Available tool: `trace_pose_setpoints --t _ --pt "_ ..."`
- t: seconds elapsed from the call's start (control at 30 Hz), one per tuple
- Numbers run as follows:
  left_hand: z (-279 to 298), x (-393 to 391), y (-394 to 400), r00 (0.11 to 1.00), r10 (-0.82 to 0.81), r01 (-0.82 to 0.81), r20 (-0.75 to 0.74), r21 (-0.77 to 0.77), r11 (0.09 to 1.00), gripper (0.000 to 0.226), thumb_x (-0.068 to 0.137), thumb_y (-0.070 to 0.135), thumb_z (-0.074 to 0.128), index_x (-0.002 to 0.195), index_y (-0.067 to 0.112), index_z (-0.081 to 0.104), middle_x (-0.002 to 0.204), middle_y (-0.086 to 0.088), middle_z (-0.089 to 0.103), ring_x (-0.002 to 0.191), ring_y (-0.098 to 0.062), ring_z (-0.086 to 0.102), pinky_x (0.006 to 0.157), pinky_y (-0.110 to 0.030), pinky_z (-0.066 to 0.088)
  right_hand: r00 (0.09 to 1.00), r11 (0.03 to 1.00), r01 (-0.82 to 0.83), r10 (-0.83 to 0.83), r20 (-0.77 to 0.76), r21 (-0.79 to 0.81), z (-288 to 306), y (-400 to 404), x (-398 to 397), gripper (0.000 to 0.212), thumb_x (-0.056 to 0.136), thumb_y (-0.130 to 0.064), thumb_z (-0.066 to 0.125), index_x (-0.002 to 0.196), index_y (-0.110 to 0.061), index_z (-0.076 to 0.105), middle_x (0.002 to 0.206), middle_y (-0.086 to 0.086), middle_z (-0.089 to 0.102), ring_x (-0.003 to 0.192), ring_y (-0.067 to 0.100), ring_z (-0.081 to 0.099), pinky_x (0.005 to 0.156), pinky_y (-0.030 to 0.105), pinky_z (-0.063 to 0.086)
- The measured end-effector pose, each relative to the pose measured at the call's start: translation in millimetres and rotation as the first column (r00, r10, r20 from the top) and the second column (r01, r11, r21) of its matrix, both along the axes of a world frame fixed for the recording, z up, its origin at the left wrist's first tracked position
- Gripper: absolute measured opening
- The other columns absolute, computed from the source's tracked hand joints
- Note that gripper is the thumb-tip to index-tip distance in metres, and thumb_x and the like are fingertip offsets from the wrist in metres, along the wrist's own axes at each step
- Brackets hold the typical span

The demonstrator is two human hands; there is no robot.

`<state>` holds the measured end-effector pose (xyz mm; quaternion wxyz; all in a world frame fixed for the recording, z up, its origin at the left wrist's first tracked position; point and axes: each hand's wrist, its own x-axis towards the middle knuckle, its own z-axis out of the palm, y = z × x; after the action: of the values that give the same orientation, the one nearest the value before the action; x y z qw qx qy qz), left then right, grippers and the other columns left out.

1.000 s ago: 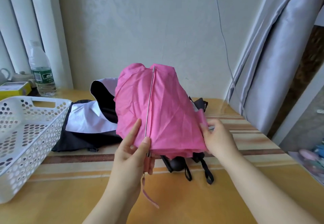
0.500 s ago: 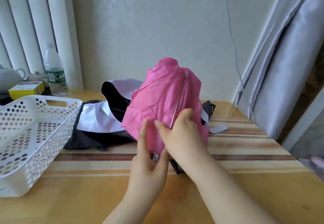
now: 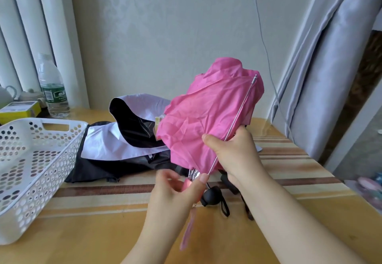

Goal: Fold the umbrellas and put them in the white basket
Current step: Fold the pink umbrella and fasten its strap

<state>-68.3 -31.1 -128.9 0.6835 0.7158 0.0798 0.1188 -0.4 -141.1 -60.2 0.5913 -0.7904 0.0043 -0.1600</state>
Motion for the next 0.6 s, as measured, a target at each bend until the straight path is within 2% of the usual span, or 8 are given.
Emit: trace_pose_setpoints --t 0.07,0.13,0.2,0.23,0.33,0.43,0.53,0.6 --pt "2.4 0.9 2.9 0.961 -0.265 0.250 -0.085 -0.150 0.956 0.069 0.062 0.062 0.076 0.098 0.004 0.064 0.083 -0.007 0.075 0.082 -0.024 0.072 0.080 -0.038 0.057 0.999 0.999 -0.041 0.041 -0.023 -0.028 -1.1 -1.4 1.9 0.038 0.069 -0.023 0.082 0.096 -0.012 0.058 0.090 0.003 0.068 0.084 0.021 0.068 0.077 0.040 0.058" --pt "3.3 1.0 2.3 0.912 -0.407 0.373 -0.041 -0.327 0.868 0.058 0.067 0.043 0.069 0.104 -0.002 0.064 0.092 -0.011 0.075 0.089 -0.025 0.072 0.074 -0.030 0.056 0.995 0.996 -0.084 0.083 -0.054 -0.025 -6.0 1.0 -0.6 0.047 0.060 -0.032 0.082 0.097 -0.012 0.060 0.089 0.004 0.071 0.083 0.022 0.070 0.079 0.046 0.058" --pt "2.6 1.1 2.3 0.901 -0.433 0.399 0.015 -0.422 0.814 0.046 0.075 0.028 0.066 0.108 -0.003 0.060 0.097 -0.013 0.074 0.085 -0.026 0.072 0.066 -0.026 0.055 0.993 0.995 -0.095 0.093 -0.066 -0.022 -9.7 3.8 -3.8 0.062 0.049 -0.046 0.079 0.098 -0.014 0.061 0.090 0.003 0.072 0.083 0.020 0.070 0.079 0.046 0.058" --pt "1.7 1.2 2.5 0.902 -0.430 0.401 0.037 -0.442 0.803 0.040 0.079 0.024 0.068 0.106 -0.004 0.059 0.094 -0.013 0.073 0.077 -0.025 0.070 0.062 -0.025 0.053 0.992 0.994 -0.105 0.103 -0.068 -0.024 -10.7 4.4 -4.5 0.068 0.045 -0.052 0.077 0.099 -0.015 0.060 0.091 0.002 0.071 0.083 0.020 0.070 0.079 0.046 0.058" --pt "-1.3 1.2 3.6 0.909 -0.410 0.406 0.078 -0.398 0.823 0.027 0.079 0.024 0.069 0.087 0.002 0.056 0.074 -0.011 0.063 0.059 -0.020 0.053 0.054 -0.027 0.045 0.990 0.989 -0.123 0.117 -0.074 -0.082 -8.4 4.2 -6.6 0.064 0.053 -0.052 0.080 0.102 -0.017 0.059 0.095 -0.001 0.070 0.087 0.018 0.068 0.082 0.044 0.057" --pt "-1.4 0.5 4.3 0.905 -0.411 0.421 0.110 -0.366 0.830 0.023 0.077 0.026 0.066 0.078 0.006 0.055 0.069 -0.012 0.055 0.060 -0.021 0.046 0.054 -0.029 0.041 0.993 0.973 -0.110 0.097 -0.075 -0.202 0.3 0.8 -11.8 0.053 0.070 -0.043 0.081 0.107 -0.016 0.055 0.100 -0.003 0.065 0.093 0.017 0.064 0.083 0.037 0.055" --pt "-0.2 -0.2 4.1 0.903 -0.408 0.425 0.133 -0.399 0.813 0.025 0.078 0.023 0.065 0.082 0.003 0.051 0.069 -0.009 0.055 0.057 -0.019 0.046 0.051 -0.027 0.039 0.995 0.920 -0.092 0.067 -0.079 -0.381 10.7 1.3 -18.8 0.059 0.074 -0.055 0.074 0.106 -0.011 0.049 0.091 -0.007 0.058 0.084 0.013 0.057 0.065 0.025 0.047" --pt "0.3 -0.2 2.9 0.912 -0.390 0.407 0.128 -0.418 0.813 0.026 0.077 0.022 0.066 0.084 0.003 0.050 0.068 -0.008 0.054 0.056 -0.018 0.045 0.049 -0.027 0.036 0.999 0.816 0.019 -0.031 -0.012 -0.577 11.3 1.8 -23.3 0.070 0.072 -0.065 0.067 0.109 -0.011 0.042 0.092 -0.007 0.050 0.088 0.017 0.054 0.065 0.028 0.044"
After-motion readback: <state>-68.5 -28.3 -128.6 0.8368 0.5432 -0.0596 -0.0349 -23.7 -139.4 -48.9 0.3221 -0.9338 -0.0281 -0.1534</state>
